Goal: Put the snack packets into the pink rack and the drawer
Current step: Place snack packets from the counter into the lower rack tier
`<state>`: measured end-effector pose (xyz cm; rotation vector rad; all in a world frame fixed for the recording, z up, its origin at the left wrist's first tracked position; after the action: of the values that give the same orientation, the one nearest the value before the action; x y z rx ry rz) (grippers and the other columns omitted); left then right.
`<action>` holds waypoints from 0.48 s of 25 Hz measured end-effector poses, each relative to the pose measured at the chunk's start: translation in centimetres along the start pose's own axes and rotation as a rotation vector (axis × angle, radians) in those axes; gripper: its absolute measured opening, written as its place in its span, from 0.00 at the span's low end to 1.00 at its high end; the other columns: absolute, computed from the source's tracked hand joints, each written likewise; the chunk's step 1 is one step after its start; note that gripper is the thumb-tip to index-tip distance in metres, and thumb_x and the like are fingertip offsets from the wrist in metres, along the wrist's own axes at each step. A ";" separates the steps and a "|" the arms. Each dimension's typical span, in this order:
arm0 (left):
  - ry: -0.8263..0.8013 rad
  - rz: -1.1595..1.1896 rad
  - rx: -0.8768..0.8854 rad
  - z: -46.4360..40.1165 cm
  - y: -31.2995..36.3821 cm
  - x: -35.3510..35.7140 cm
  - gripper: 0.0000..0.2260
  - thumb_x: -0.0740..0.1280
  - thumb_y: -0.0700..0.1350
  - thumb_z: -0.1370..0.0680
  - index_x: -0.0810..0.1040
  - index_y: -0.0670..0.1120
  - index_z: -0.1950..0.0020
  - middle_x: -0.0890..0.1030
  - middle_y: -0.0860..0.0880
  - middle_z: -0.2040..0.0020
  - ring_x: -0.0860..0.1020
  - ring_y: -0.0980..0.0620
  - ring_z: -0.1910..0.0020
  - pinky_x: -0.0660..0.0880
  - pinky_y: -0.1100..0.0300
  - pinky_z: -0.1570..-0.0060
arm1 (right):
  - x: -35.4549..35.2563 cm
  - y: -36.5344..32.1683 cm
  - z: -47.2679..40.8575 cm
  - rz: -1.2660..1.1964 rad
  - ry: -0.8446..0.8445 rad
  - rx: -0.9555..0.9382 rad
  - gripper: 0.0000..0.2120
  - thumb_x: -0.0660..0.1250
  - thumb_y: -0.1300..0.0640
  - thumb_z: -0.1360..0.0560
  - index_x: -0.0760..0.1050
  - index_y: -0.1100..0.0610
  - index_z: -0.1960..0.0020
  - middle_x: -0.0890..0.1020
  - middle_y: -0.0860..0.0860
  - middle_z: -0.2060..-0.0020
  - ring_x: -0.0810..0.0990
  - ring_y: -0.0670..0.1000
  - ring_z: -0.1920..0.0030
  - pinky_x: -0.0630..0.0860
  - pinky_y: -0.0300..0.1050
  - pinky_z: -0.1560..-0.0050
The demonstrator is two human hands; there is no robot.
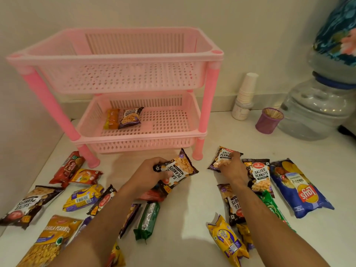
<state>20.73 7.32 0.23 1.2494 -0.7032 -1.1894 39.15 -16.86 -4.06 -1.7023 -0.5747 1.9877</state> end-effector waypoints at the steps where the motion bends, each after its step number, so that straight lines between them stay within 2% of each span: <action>1: 0.002 -0.017 0.016 0.3 0.4 -1.0 0.11 0.75 0.39 0.28 0.80 0.45 0.47 0.85 0.46 0.53 0.84 0.46 0.55 0.82 0.53 0.55 | -0.1 0.0 -0.1 -0.041 0.010 -0.004 0.22 0.71 0.58 0.29 0.67 0.55 0.38 0.80 0.59 0.48 0.79 0.63 0.48 0.76 0.54 0.52; 4: 0.028 -0.051 0.069 1.4 2.0 -4.1 0.14 0.77 0.40 0.31 0.81 0.48 0.48 0.84 0.49 0.51 0.84 0.50 0.54 0.80 0.59 0.56 | -1.1 -0.8 0.0 -0.182 0.050 -0.069 0.13 0.73 0.62 0.30 0.73 0.54 0.50 0.81 0.53 0.60 0.81 0.57 0.55 0.76 0.48 0.58; 7: 0.106 -0.033 0.101 2.3 3.5 -7.6 0.17 0.78 0.40 0.34 0.80 0.54 0.49 0.82 0.50 0.49 0.83 0.53 0.56 0.79 0.60 0.58 | -2.5 -2.9 1.4 -0.249 0.016 -0.180 0.11 0.76 0.61 0.32 0.75 0.51 0.57 0.82 0.49 0.64 0.82 0.51 0.61 0.75 0.44 0.63; 10: 0.138 0.035 0.105 2.7 5.0 -10.5 0.23 0.78 0.40 0.35 0.77 0.55 0.44 0.84 0.49 0.54 0.83 0.54 0.58 0.79 0.63 0.60 | -3.3 -4.9 4.0 -0.341 -0.132 -0.288 0.11 0.76 0.62 0.32 0.76 0.51 0.58 0.82 0.51 0.68 0.83 0.54 0.65 0.79 0.51 0.62; 12: 0.141 0.123 0.127 2.4 6.1 -12.1 0.25 0.77 0.38 0.36 0.75 0.51 0.41 0.85 0.48 0.58 0.83 0.54 0.62 0.78 0.63 0.65 | -3.7 -5.9 6.1 -0.387 -0.252 -0.342 0.11 0.76 0.64 0.31 0.76 0.53 0.58 0.81 0.54 0.68 0.83 0.56 0.67 0.80 0.52 0.64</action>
<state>16.75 17.21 8.91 1.3613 -0.7487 -0.9587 34.06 -14.36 3.27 -1.3830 -1.2914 1.9020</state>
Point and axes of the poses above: each hand's wrist, its own z-axis away from the middle knuckle, its own x-axis out of the palm, y = z × x, the point moved 7 cm from there along -z, towards the middle knuckle
